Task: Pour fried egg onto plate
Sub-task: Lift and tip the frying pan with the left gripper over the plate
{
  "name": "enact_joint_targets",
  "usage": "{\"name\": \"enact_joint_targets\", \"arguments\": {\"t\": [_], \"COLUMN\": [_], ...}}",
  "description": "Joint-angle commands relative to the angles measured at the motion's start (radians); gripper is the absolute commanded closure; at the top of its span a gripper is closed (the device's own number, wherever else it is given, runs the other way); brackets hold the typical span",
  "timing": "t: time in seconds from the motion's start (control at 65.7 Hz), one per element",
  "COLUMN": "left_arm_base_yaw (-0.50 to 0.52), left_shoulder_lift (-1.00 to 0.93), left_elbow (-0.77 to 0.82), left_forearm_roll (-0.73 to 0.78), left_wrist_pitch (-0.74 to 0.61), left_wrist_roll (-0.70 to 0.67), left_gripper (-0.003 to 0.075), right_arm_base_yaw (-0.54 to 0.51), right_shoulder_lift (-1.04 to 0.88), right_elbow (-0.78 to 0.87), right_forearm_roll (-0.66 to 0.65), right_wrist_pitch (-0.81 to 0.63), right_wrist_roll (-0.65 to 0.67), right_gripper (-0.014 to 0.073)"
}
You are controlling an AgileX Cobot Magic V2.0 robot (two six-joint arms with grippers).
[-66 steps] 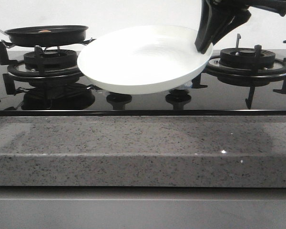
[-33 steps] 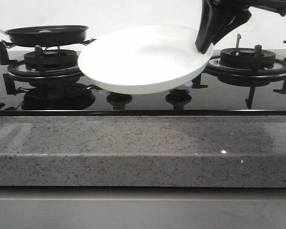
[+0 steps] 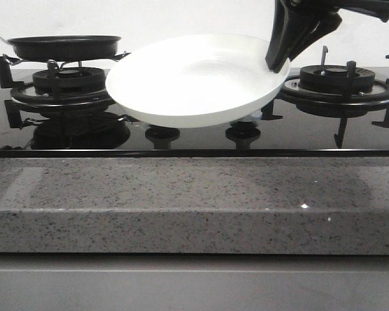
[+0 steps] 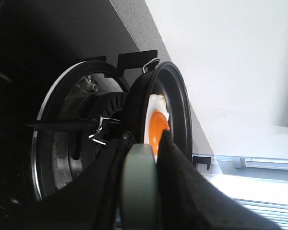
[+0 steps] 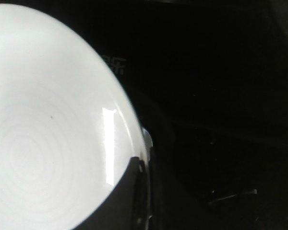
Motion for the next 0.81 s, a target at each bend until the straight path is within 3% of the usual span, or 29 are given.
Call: {"name": "enact_joint_targets", "arguments": {"t": [0.0, 0.259, 0.67, 0.792], "left_arm_base_yaw": [-0.004, -0.004, -0.004, -0.008], "left_shoulder_lift": [-0.053, -0.053, -0.173, -0.238], "left_elbow": [-0.032, -0.032, -0.032, -0.022], "left_forearm_roll": [-0.078, -0.145, -0.202, -0.139], "left_wrist_pitch": [0.038, 0.089, 0.134, 0.153], "left_wrist_roll": [0.006, 0.006, 0.068, 0.087], "left_gripper": [0.0642, 0.0740, 0.0740, 0.0740], "right_arm_base_yaw": [0.000, 0.000, 0.000, 0.000], "right_shoulder_lift": [-0.042, -0.042, -0.042, -0.042], "right_elbow": [-0.023, -0.023, -0.023, -0.023], "right_forearm_roll": [-0.004, -0.004, -0.004, -0.004], "right_wrist_pitch": [-0.053, -0.053, -0.053, -0.053], "right_wrist_roll": [-0.001, -0.001, -0.001, -0.001], "right_gripper": [0.0694, 0.0694, 0.0694, 0.0694]}}
